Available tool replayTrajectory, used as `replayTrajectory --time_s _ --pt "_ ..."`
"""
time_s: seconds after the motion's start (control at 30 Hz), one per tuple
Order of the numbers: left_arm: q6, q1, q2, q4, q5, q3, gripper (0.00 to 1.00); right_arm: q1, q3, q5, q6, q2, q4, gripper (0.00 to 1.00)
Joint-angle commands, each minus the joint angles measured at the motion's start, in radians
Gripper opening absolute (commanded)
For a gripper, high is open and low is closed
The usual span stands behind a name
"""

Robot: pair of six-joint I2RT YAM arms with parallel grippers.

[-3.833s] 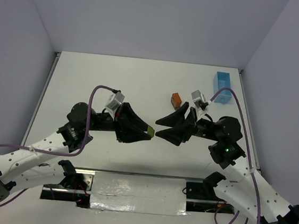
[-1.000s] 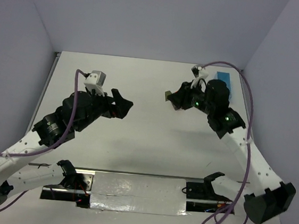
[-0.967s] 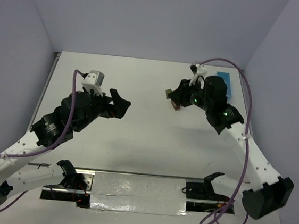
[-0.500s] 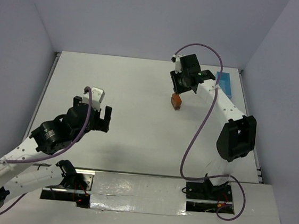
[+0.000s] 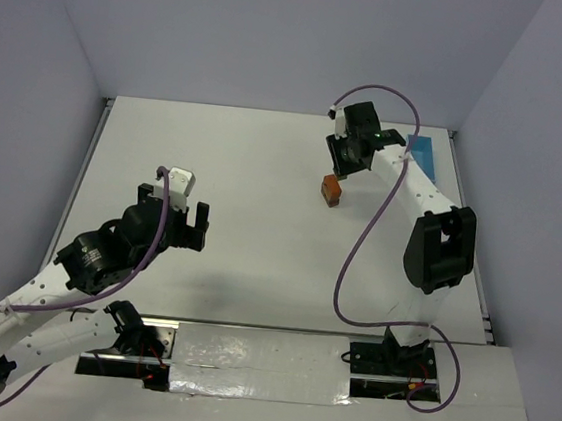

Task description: Build the wood block tower

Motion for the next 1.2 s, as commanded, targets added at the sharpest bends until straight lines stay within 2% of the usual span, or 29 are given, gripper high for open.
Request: replayTrajectory --time_s 0.0,0.4,0.9,1.17 --pt "0.012 0.007 -0.001 0.036 0.008 0.008 0.99 0.012 0.01 0.002 0.016 0.016 0.035 0.08" --pt "0.016 0.01 0.002 0.036 0.013 0.005 0.99 0.038 0.046 0.026 0.029 0.089 0.0 0.12" --pt "0.019 0.012 0.004 0.036 0.033 0.004 1.0 0.042 0.08 0.039 0.027 0.096 -0.031 0.13" --pt "0.022 0.012 0.006 0.038 0.042 0.002 0.99 0.042 0.086 0.034 0.03 0.116 -0.037 0.19"
